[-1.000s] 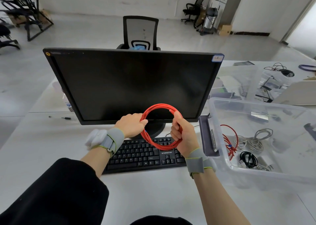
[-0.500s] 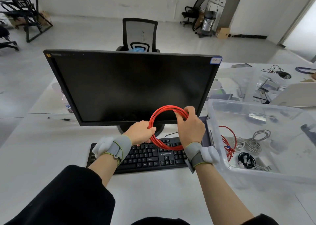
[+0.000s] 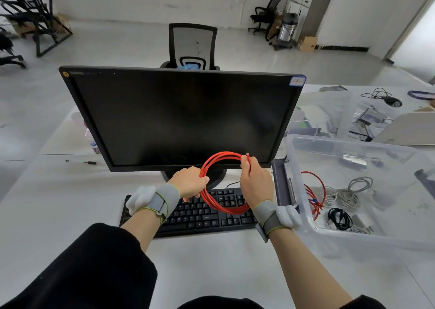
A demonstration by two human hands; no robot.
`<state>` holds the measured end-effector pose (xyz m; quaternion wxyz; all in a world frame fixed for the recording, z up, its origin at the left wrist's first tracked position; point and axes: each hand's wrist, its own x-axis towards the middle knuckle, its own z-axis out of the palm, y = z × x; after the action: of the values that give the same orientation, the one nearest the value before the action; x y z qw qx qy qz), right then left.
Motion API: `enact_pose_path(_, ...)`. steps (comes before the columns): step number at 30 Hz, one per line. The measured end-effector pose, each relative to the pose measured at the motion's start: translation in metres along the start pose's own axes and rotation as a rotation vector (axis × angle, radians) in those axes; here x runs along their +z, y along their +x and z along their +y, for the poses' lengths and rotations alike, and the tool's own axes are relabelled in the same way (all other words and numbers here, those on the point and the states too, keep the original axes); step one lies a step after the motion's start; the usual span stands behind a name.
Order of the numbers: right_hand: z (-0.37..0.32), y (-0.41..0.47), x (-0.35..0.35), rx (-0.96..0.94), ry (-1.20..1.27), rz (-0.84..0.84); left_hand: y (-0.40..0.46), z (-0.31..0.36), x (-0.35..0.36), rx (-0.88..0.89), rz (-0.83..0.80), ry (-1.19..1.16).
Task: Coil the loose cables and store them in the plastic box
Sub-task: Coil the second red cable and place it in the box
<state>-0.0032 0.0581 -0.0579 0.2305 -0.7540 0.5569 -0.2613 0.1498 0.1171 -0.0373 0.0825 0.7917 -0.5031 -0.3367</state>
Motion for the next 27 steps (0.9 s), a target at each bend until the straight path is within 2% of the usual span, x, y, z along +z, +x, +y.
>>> enact_pose_path(4, -0.003, 0.004, 0.002, 0.135, 0.273, -0.025, 0.001, -0.006, 0.007, 0.005, 0.018, -0.025)
enact_pose_path(7, -0.002, 0.006, 0.005, 0.322, 0.606, -0.069, 0.002, -0.009, 0.006, 0.028, 0.049, -0.003)
enact_pose_path(10, -0.001, 0.006, 0.001, 0.454, 0.894, -0.179, 0.004, -0.012, 0.003, 0.049, 0.073, 0.004)
enact_pose_path(14, 0.006, 0.008, -0.004, 0.507, 1.113, -0.356, 0.005, -0.016, 0.005, 0.065, 0.095, 0.04)
enact_pose_path(20, 0.016, 0.006, -0.003, 0.7, 1.515, -0.611, 0.005, -0.019, 0.0, 0.101, 0.13, 0.092)
enact_pose_path(24, 0.012, 0.007, -0.001, 0.732, 1.653, -0.683, 0.008, -0.023, -0.007, 0.107, 0.172, 0.148)
enact_pose_path(27, 0.006, 0.01, 0.001, 0.73, 1.563, -0.68, 0.008, -0.025, -0.009, 0.081, 0.126, 0.185)
